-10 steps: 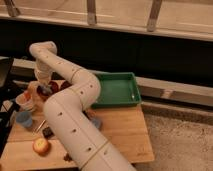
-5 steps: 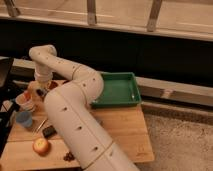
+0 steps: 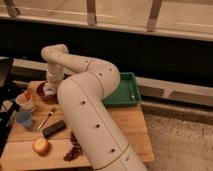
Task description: Wipe red bowl with towel
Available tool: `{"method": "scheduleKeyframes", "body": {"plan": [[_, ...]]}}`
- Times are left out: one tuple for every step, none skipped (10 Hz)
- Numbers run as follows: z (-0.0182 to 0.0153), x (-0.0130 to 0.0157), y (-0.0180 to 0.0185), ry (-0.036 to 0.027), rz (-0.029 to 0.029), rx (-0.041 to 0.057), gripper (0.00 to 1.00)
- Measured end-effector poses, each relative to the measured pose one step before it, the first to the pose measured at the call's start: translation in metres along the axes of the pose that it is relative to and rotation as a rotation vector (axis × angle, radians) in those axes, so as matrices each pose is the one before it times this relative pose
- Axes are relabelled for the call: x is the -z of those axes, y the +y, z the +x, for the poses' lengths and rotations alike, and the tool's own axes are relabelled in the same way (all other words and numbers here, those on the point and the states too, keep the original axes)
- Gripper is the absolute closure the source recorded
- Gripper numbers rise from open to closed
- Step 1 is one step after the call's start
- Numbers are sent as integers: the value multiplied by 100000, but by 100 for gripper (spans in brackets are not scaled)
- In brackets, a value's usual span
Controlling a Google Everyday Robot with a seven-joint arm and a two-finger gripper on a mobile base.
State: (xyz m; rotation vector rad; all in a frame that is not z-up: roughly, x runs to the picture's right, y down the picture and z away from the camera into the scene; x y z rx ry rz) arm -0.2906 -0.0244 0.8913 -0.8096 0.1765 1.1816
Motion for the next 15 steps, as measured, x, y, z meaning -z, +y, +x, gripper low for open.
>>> {"method": "scheduleKeyframes", "body": {"plan": [[-654, 312, -156, -1290, 158, 456, 100], [-1691, 270, 250, -2116, -66, 1346, 100], [-699, -15, 342, -508, -54, 804, 100], [-663, -19, 576, -507, -361, 1092, 100], [-579, -152, 279, -341, -428, 1251, 100], [-675, -288, 694, -156, -548, 1370, 100], [-763, -576, 1245, 252, -657, 1132, 100], [-393, -464, 902, 527, -676, 776, 100], [0, -238, 401, 693, -432, 535, 100], [570, -230, 414, 1424, -536, 633, 100], [707, -108, 520, 851, -333, 841, 100], [1535, 53, -271, 1219, 86, 157, 100], [1285, 363, -741, 616, 170, -1195, 100], [1103, 265, -520, 474, 40, -1168, 100], [776, 328, -342, -431, -557, -2031, 100]]}}
